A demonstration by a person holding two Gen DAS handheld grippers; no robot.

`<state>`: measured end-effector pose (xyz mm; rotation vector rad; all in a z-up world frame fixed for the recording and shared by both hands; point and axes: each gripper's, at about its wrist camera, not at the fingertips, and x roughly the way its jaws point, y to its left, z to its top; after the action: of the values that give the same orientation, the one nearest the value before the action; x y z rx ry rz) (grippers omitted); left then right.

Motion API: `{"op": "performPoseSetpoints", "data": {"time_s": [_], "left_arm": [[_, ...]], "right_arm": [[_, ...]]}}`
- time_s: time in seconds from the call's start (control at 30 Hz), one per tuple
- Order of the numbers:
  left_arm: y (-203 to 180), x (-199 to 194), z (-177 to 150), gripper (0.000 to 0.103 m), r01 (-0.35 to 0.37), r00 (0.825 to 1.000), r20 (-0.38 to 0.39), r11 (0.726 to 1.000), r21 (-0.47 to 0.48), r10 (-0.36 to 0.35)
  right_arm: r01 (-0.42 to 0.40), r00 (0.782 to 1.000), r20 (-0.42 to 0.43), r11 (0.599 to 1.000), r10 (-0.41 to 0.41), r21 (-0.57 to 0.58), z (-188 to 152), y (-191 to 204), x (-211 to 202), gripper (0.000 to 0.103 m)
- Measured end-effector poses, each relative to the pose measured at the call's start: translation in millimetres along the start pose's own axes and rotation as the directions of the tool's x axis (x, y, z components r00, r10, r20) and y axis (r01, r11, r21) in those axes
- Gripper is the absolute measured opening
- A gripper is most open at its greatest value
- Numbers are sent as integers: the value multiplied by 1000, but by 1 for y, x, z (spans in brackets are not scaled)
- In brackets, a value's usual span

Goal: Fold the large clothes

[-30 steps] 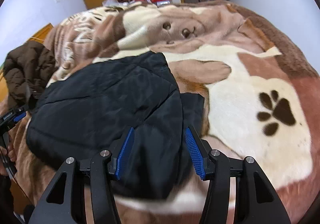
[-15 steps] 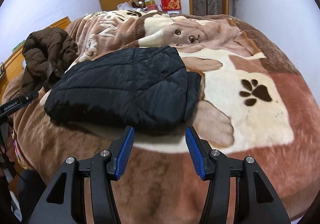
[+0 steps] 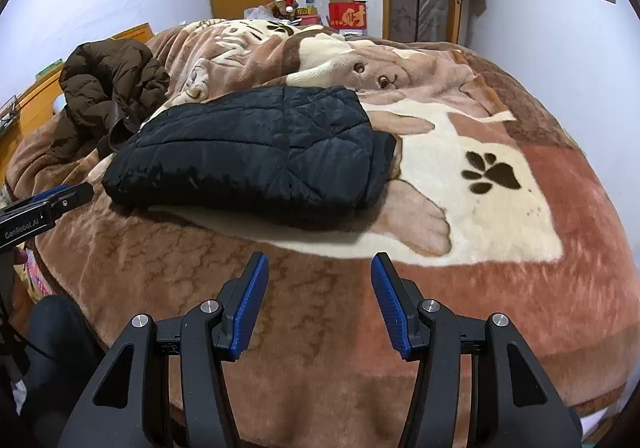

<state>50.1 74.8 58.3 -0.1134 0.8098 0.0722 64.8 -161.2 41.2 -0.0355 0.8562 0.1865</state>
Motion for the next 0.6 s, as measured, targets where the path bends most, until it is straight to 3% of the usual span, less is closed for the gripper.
{"op": "performPoseSetpoints", "data": {"time_s": [0.6], "left_arm": [[-5,-7,-23,67,-5,998,-55,1000,11,6]], "right_arm": [[-31,999,-9,998,31,-63,-11,25,-10,54]]}}
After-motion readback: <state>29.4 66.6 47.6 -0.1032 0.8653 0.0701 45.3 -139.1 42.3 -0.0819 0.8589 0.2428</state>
